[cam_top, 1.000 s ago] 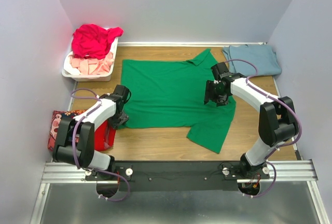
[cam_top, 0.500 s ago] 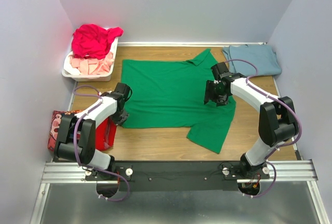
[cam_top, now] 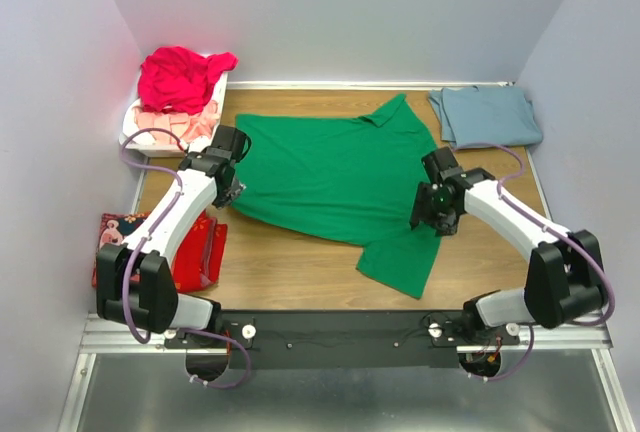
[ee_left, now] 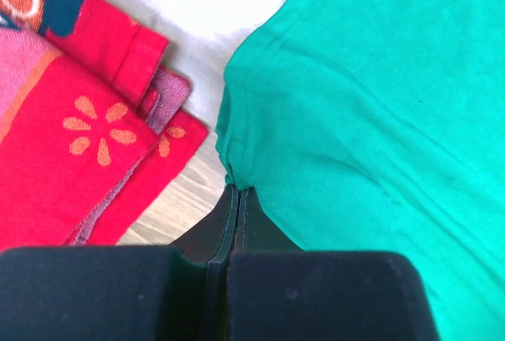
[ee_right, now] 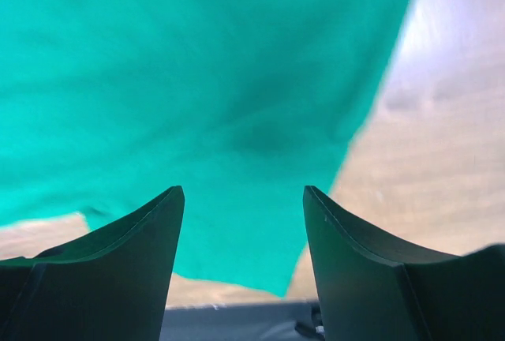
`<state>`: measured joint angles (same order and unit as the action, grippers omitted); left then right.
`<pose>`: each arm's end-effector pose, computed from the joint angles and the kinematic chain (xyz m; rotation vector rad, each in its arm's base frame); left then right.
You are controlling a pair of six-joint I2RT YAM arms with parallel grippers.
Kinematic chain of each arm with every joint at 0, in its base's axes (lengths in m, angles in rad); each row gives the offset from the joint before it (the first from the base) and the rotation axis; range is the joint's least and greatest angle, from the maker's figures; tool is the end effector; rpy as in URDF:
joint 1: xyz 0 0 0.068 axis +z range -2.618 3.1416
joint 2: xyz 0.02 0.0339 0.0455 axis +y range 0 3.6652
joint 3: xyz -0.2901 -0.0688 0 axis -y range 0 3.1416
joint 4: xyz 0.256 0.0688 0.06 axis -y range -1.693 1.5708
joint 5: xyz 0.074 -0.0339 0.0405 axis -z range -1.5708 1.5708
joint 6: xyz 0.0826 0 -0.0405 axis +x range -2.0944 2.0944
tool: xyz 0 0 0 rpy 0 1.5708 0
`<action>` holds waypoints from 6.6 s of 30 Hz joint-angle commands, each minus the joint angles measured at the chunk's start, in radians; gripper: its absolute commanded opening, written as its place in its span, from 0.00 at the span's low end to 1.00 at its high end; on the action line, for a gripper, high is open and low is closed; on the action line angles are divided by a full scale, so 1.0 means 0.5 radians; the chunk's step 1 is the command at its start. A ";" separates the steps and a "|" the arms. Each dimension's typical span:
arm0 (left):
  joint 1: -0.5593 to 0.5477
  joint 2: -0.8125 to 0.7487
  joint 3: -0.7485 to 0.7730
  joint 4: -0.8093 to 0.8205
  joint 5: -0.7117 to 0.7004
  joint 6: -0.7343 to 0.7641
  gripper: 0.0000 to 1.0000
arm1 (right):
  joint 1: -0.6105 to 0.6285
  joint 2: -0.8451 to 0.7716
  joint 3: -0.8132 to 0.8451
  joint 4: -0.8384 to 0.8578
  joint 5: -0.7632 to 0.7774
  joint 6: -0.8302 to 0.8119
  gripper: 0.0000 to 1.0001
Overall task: Fold and stack the t-shirts
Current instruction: Fold the tshirt
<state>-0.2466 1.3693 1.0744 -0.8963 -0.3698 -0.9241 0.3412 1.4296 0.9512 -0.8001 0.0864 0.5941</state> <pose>0.2791 -0.0395 0.2405 -0.9603 2.4420 0.1305 0.2654 0.0867 0.1865 0.3762 2.8161 0.0789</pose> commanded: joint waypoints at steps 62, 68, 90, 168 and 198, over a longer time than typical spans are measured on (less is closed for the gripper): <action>-0.096 0.183 0.164 0.069 -0.132 0.314 0.00 | 0.336 -0.478 -0.430 -0.498 -0.081 0.656 0.01; -0.142 0.011 0.033 -0.060 -0.098 0.238 0.00 | 0.336 -0.552 -0.133 -0.783 -0.001 0.659 0.01; -0.387 -0.244 -0.075 -0.422 -0.230 -0.192 0.00 | 0.336 -0.681 0.300 -1.075 0.180 0.634 0.01; 0.128 1.701 1.778 0.203 -0.264 0.538 0.42 | -0.385 1.504 1.834 0.207 0.324 -0.090 0.61; 0.042 1.115 0.487 0.513 -0.018 0.554 0.42 | -0.161 0.866 0.822 0.263 -0.078 -0.050 0.55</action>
<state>-0.2146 1.9228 1.3491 -0.6743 -0.3935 -0.6357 0.2699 1.9148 1.4357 -0.6804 0.0849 0.5465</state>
